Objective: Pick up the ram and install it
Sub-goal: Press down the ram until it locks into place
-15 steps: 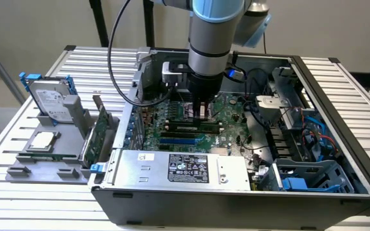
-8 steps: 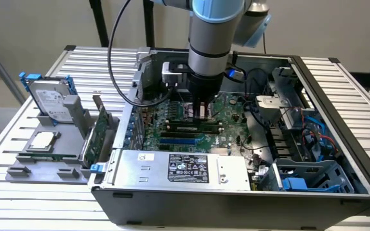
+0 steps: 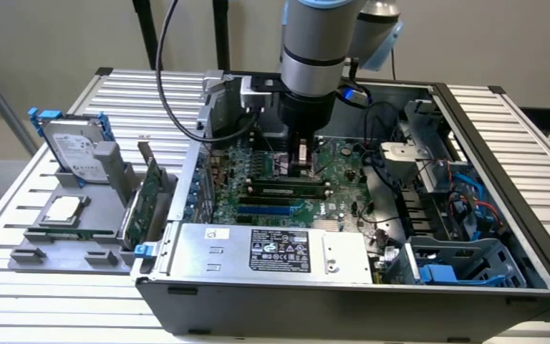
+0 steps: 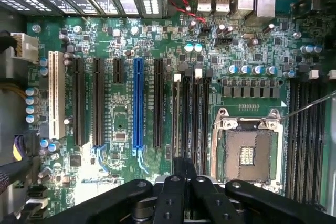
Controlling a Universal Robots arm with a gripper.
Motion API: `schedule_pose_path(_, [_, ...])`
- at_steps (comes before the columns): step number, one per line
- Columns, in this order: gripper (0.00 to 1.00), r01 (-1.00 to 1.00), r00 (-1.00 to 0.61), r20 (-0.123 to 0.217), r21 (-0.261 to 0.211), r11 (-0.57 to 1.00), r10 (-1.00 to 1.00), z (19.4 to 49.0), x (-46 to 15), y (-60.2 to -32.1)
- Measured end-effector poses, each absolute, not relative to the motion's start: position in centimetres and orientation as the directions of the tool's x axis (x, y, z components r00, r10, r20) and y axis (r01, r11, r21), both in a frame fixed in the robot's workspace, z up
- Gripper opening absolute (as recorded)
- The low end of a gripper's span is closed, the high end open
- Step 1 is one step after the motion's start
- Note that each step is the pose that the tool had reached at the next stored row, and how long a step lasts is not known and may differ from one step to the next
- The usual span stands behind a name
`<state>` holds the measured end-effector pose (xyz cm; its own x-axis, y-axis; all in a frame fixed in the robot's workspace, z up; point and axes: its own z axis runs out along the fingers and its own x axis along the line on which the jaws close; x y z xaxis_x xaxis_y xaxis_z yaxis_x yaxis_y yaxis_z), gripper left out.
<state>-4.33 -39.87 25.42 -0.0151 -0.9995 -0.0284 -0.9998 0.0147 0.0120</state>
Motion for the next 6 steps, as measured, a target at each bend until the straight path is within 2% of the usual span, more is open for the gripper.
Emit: schedule_pose_path(6, [0.0,-1.0,-0.015,-0.028,0.012,0.015,-0.999,25.42,-4.33,-39.87])
